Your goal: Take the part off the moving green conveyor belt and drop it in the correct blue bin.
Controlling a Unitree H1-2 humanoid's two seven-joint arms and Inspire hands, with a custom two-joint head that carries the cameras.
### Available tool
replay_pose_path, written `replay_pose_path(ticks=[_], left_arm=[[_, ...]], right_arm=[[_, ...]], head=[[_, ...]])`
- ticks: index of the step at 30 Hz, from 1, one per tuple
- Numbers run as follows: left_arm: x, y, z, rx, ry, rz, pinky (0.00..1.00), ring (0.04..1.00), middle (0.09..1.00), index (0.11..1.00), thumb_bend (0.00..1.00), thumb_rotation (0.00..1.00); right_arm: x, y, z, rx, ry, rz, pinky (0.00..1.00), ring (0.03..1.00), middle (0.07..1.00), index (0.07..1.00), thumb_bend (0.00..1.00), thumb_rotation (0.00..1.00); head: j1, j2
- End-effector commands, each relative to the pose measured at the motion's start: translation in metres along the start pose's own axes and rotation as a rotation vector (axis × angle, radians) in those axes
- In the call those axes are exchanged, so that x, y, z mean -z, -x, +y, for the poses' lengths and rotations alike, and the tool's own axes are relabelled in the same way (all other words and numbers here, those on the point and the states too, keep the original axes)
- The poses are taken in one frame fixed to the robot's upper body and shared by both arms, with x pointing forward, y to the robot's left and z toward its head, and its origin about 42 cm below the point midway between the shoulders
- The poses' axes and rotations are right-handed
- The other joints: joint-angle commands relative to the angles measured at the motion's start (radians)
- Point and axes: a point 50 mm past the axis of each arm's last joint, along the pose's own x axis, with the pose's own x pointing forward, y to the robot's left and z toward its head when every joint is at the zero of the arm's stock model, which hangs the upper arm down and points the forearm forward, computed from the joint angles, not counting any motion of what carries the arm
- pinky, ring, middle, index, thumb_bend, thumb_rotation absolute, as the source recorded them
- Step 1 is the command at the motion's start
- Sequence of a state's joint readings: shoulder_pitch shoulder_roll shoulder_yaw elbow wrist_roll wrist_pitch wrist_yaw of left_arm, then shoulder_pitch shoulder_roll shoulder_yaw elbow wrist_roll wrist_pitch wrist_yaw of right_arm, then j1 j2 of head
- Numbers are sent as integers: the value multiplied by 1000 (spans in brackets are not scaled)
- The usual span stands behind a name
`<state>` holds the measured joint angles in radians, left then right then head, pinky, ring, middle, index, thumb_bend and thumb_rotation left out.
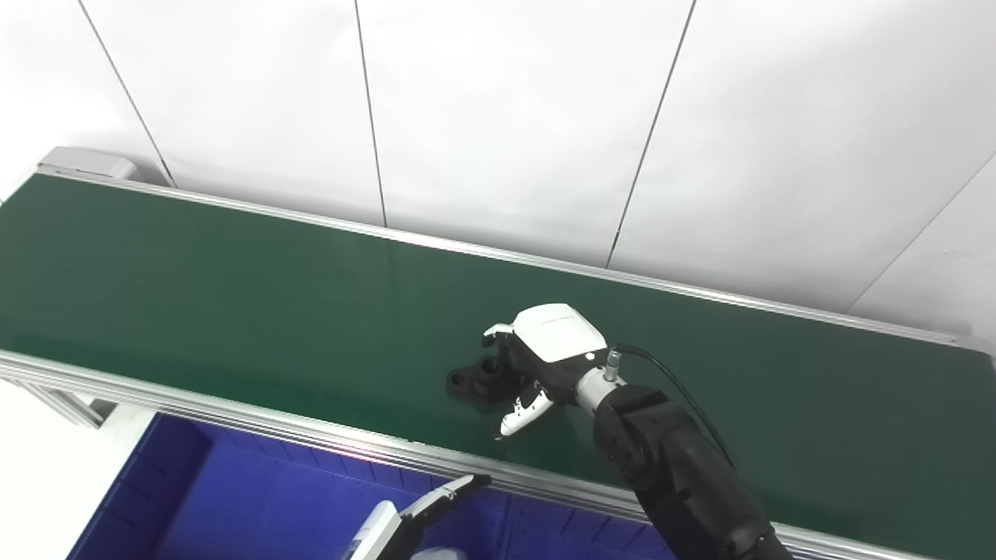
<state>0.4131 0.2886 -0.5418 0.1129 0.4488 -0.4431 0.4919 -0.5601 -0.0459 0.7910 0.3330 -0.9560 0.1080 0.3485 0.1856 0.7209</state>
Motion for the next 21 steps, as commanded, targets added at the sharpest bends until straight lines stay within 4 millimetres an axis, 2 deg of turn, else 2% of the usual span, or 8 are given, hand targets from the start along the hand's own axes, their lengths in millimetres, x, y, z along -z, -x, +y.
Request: replay_pose_path(ticks=[1,7,10,11,12,14,17,21], left_arm=[[-10,1,0,-10,14,-45,796,855,876,882,774,830],[-10,2,-2,-12,17,-42,813,864,880,887,773,841],[-11,2,-2,-8,15,-43,822,870,887,894,765,852],[-11,2,-2,-8,15,-43,822,872,888,896,764,854],[-11,2,-2,-7,16,-42,824,872,890,897,764,855],[-11,2,-3,-14,16,-42,822,869,886,894,767,856],[-11,1,-1,-9,16,-48,830,872,888,896,768,863],[-12,1,-1,-7,17,-47,838,877,895,902,758,863]], right_arm=[[-26,-3,12,-79,-1,-99,650,736,757,803,740,349],[-26,-1,21,-96,-1,-103,604,715,747,788,737,316],[-25,1,25,-97,-5,-106,485,596,637,585,585,214],[-25,1,27,-101,-7,-106,464,574,616,540,548,186],[-25,2,28,-103,-8,-106,426,529,546,522,534,99],[-25,2,32,-101,-19,-96,353,436,471,513,521,23],[-24,3,39,-108,-36,-89,286,353,436,513,517,3],[-23,6,41,-126,-38,-93,279,360,448,511,519,0]], head=[[2,1],[4,7],[4,7],[4,7],[4,7],[4,7],[2,15],[1,17]])
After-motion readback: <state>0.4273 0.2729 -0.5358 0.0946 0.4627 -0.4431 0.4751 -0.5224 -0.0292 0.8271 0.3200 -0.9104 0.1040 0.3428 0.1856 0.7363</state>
